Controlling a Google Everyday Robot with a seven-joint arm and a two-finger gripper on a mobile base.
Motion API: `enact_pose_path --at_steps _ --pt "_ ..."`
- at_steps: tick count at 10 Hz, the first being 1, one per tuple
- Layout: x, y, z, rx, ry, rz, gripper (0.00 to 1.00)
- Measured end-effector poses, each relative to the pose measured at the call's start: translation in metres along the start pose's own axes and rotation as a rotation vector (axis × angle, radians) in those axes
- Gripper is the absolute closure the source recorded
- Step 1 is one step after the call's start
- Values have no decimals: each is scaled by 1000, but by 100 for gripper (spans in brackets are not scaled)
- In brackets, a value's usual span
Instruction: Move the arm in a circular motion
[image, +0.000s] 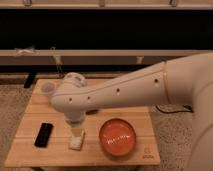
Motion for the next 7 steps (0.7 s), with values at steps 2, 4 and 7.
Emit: enact_pose_path --at_steps 2,4,7 --pt "58 -4 -4 -9 2 126 32" --pt "116 -24 -3 -11 3 250 32" --pt "189 -71 1 -11 9 402 32"
